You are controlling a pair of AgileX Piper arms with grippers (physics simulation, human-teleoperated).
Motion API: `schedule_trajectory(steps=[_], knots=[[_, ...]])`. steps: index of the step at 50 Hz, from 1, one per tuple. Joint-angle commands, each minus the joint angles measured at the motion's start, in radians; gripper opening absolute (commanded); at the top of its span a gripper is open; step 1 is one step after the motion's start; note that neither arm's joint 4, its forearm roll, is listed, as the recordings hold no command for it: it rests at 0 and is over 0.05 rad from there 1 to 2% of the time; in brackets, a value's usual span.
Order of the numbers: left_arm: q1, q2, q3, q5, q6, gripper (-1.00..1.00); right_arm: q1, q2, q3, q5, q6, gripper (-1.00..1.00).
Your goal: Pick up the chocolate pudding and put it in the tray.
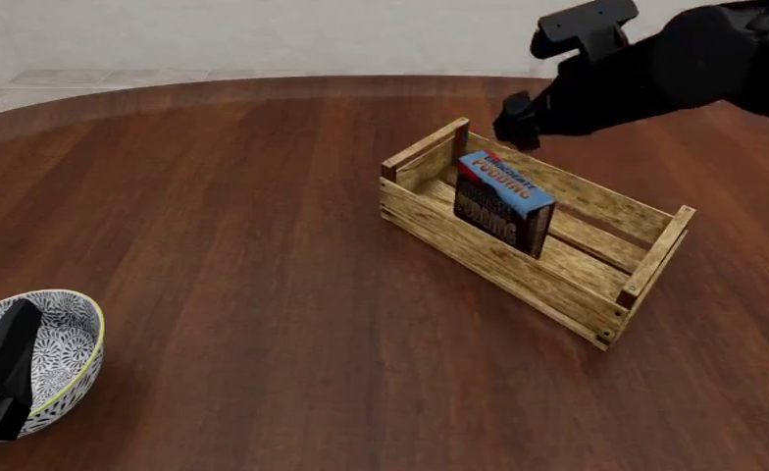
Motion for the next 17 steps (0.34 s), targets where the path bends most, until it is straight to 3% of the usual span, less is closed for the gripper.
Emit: schedule_trajectory(steps=[1, 4, 8, 9, 10, 12, 14, 17], knots=[[0.0, 0.0, 0.0, 0.0, 0.0, 1.0, 0.052, -0.161, -0.111, 0.136, -0.022, 1.0], [0.0, 0.0, 0.0, 0.0, 0.0, 1.0, 0.074, -0.246, -0.194, 0.214, -0.056, 1.0], [0.0, 0.0, 0.0, 0.0, 0.0, 1.0, 0.064, -0.309, -0.255, 0.262, -0.059, 1.0], [0.0, 0.0, 0.0, 0.0, 0.0, 1.0, 0.077, -0.328, -0.269, 0.276, -0.038, 1.0], [0.0, 0.0, 0.0, 0.0, 0.0, 1.0, 0.088, -0.356, -0.267, 0.291, -0.067, 1.0], [0.0, 0.0, 0.0, 0.0, 0.0, 1.0, 0.084, -0.392, -0.285, 0.311, -0.046, 1.0], [0.0, 0.0, 0.0, 0.0, 0.0, 1.0, 0.073, -0.426, -0.273, 0.314, -0.075, 1.0], [0.0, 0.0, 0.0, 0.0, 0.0, 1.0, 0.067, -0.523, -0.251, 0.314, -0.027, 1.0]])
